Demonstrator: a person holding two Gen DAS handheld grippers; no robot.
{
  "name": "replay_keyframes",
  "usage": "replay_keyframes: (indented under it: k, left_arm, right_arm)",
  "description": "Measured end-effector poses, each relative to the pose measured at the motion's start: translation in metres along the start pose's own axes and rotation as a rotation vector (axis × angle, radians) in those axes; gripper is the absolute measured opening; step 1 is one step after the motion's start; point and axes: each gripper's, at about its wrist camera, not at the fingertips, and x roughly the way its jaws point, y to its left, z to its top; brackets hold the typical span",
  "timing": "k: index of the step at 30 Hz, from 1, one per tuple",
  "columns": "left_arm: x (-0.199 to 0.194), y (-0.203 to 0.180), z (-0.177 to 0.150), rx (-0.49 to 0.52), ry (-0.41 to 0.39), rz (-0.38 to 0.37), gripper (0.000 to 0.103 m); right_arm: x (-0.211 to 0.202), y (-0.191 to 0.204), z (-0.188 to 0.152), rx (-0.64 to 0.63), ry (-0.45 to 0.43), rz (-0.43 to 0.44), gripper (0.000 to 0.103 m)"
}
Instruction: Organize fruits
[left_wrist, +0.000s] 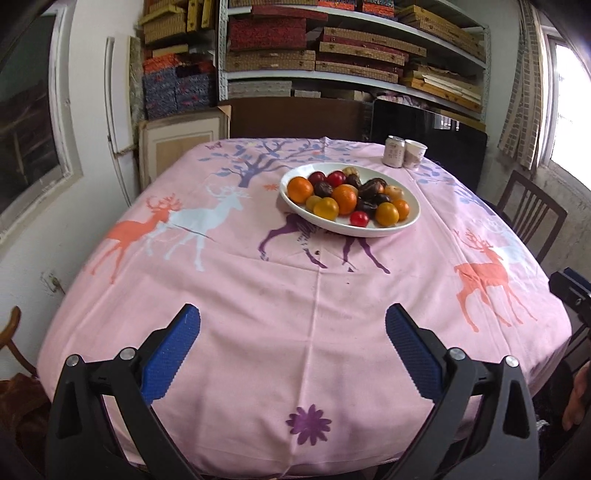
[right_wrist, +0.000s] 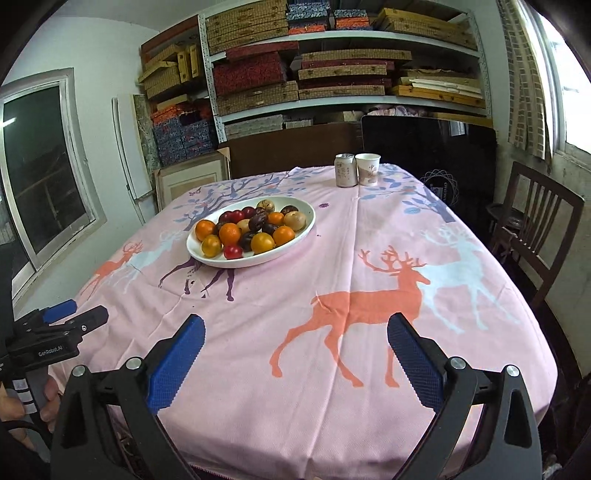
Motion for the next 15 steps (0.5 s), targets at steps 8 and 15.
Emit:
replay_keyframes:
  k: [8, 15]
  left_arm:
    - [-0.016, -0.003, 0.002, 0.027, -0.046, 0.046, 0.099]
    - [-0.02, -0.007, 0.004, 0.049, -0.064, 0.09, 0.099]
  right_arm:
    - [-0.012, 0.007, 0.0, -0.032, -0.024, -0.006, 0.1]
    - [-0.016, 0.008, -0.001, -0.038, -0.034, -0.007, 0.1]
